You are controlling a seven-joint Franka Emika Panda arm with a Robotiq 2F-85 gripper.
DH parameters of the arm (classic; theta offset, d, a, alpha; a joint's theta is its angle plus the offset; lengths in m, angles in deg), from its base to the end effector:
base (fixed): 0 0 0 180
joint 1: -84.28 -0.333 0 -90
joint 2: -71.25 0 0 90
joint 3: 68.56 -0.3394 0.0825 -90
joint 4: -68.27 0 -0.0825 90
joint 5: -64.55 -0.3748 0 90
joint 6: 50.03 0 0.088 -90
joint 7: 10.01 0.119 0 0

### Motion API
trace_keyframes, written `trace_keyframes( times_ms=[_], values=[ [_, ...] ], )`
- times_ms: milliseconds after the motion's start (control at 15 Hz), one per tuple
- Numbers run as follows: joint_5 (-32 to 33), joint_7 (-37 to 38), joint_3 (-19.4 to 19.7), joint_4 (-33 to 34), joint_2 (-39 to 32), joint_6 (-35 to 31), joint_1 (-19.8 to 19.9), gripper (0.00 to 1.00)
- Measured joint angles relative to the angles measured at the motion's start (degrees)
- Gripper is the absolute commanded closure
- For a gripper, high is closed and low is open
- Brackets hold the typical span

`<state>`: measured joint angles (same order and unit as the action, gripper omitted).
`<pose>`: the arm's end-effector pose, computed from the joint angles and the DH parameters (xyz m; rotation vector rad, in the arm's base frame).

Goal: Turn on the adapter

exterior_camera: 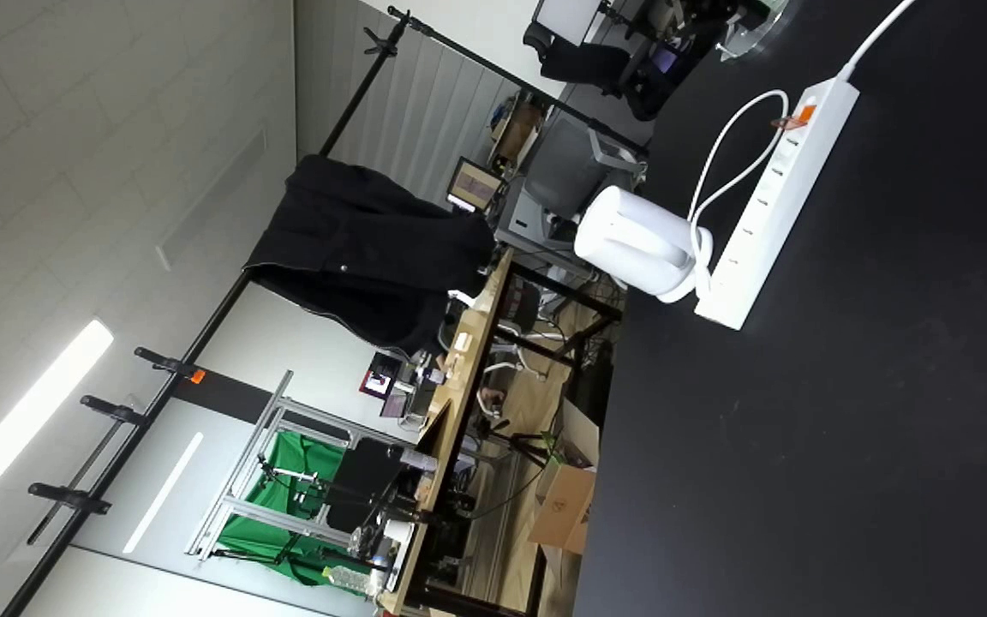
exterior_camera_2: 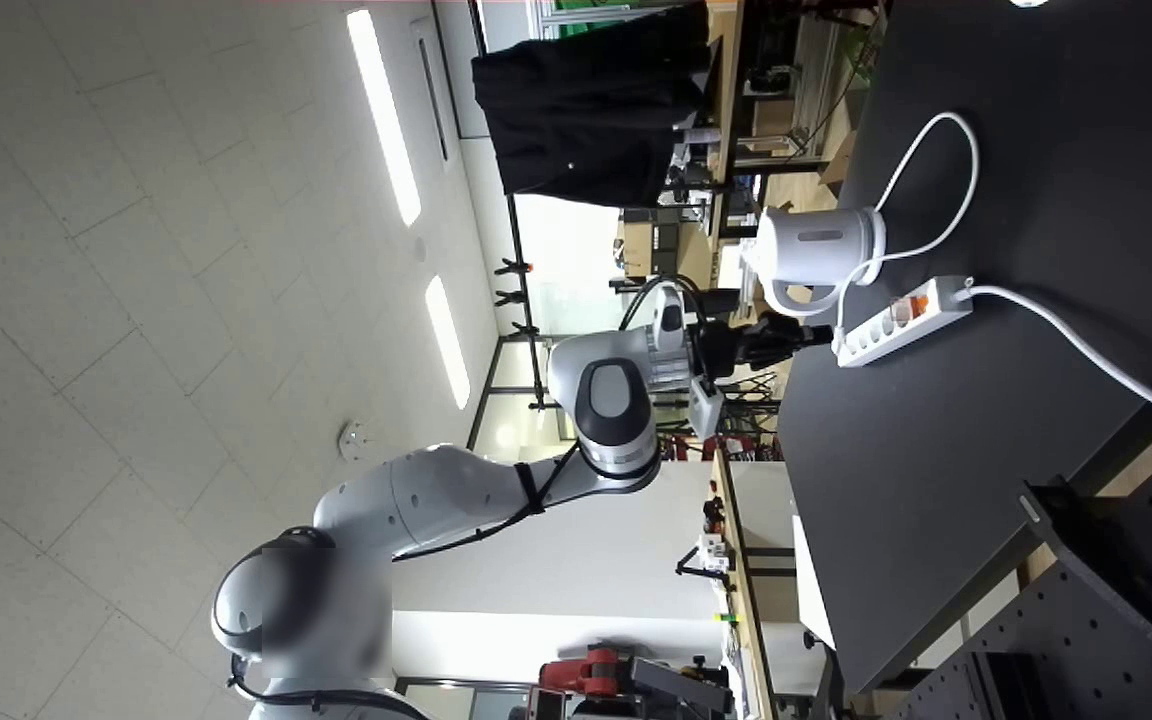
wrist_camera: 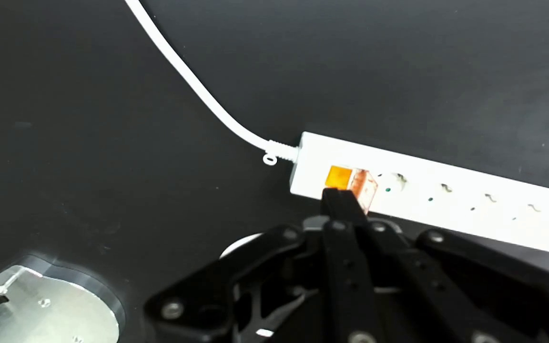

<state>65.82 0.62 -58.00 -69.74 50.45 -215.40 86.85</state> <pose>0.4981 -0.1179 0.1963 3.0080 -0.5752 0.1813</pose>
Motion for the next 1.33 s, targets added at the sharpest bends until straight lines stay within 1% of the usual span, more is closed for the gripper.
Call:
trace_keyframes(
  times_ms=[267, 467, 1000, 1333],
  values=[
    [-0.71, 0.67, 1.36, 1.91, -3.77, -6.3, -1.03, 1.0],
    [-2.79, 0.66, 1.19, 4.6, -7.52, -8.62, -1.07, 1.0],
    [-7.39, 0.66, -0.58, 13.17, -17.37, -8.01, -0.95, 1.0],
    [-10.12, 0.66, -2.61, 15.95, -21.04, -8.01, -0.14, 1.0]
  ],
)
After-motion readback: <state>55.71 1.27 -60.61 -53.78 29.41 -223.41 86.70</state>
